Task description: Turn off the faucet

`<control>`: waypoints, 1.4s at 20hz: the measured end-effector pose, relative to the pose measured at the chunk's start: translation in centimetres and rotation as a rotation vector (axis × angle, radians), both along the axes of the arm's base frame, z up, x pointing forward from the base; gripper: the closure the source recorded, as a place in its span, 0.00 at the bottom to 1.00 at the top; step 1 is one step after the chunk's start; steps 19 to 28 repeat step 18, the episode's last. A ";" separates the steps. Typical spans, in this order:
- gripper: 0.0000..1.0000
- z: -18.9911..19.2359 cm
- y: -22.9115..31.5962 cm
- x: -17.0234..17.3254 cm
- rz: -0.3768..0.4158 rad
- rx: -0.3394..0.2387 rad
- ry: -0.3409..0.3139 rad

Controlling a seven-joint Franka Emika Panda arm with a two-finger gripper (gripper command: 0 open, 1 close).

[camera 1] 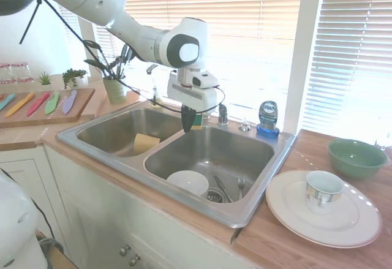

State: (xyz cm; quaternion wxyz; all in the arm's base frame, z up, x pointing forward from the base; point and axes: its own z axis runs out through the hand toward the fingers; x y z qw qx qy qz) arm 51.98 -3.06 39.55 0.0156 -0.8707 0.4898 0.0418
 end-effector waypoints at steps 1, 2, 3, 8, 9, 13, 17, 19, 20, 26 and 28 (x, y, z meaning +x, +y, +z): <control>1.00 -0.2 0.0 -1.5 0.001 0.003 0.003; 1.00 -0.4 0.0 -3.1 0.003 0.005 0.005; 1.00 -0.7 0.0 -4.5 0.006 0.006 0.005; 0.00 -1.3 0.8 -10.0 0.035 0.000 -0.003; 0.00 -1.1 1.0 -10.4 0.038 -0.002 -0.010; 0.00 -0.3 1.5 -10.8 0.045 -0.009 -0.026; 0.00 -0.3 1.6 -10.8 0.042 -0.012 -0.025; 0.00 -0.3 1.6 -10.8 0.041 -0.013 -0.026; 0.00 -0.3 1.6 -10.8 0.041 -0.013 -0.026; 0.00 -0.3 1.6 -10.8 0.041 -0.013 -0.026; 0.00 -0.3 1.6 -10.8 0.041 -0.013 -0.026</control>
